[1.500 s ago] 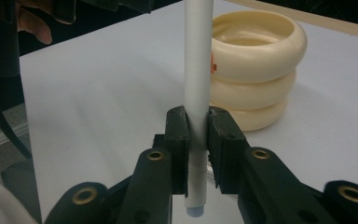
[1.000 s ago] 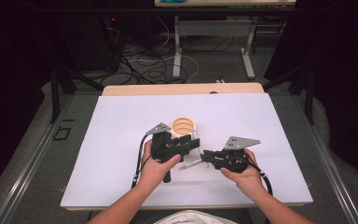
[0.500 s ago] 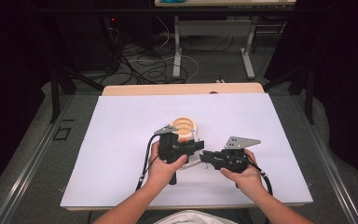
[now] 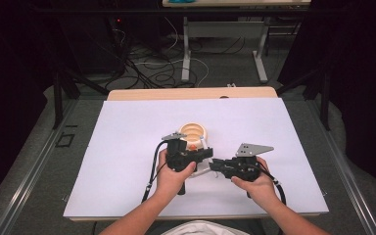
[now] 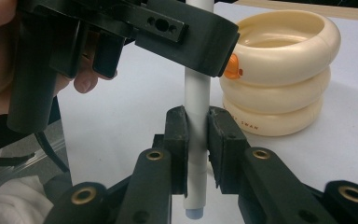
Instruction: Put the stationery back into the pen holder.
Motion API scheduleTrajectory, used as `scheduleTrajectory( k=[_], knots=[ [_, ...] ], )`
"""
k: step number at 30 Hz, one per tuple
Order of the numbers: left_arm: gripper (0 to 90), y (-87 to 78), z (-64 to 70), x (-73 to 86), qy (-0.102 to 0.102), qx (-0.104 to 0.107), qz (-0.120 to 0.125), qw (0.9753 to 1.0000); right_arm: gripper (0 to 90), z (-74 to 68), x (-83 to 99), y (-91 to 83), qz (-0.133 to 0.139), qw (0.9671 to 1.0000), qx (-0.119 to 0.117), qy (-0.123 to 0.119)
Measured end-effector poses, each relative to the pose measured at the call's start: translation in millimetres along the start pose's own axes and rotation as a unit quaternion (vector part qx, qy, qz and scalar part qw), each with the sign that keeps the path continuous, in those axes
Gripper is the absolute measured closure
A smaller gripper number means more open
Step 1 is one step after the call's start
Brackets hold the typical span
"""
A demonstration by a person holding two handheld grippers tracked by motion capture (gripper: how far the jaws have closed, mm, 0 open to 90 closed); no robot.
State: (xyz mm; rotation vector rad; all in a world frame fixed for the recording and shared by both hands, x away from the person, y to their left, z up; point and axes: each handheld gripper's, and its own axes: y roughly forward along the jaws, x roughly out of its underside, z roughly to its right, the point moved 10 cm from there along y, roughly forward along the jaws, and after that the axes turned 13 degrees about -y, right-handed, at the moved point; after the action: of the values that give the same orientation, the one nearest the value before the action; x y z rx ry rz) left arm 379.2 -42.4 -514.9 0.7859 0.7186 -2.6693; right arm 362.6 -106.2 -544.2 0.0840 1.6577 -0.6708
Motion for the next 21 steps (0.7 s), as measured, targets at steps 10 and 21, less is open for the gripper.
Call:
scheduleTrajectory(
  k=[10, 21],
  knots=[
    [77.7, -5.2, 5.1, -17.6, 0.032, -0.023, 0.013, 0.9991, 61.1, 2.9, 3.3, 2.6, 0.003, 1.0000, 0.005, 0.008],
    [77.7, -16.4, 2.3, -45.1, 0.066, -0.058, 0.043, 0.9952, 51.3, 7.5, 12.0, 2.9, -0.016, 0.9999, 0.004, 0.004]
  ],
)
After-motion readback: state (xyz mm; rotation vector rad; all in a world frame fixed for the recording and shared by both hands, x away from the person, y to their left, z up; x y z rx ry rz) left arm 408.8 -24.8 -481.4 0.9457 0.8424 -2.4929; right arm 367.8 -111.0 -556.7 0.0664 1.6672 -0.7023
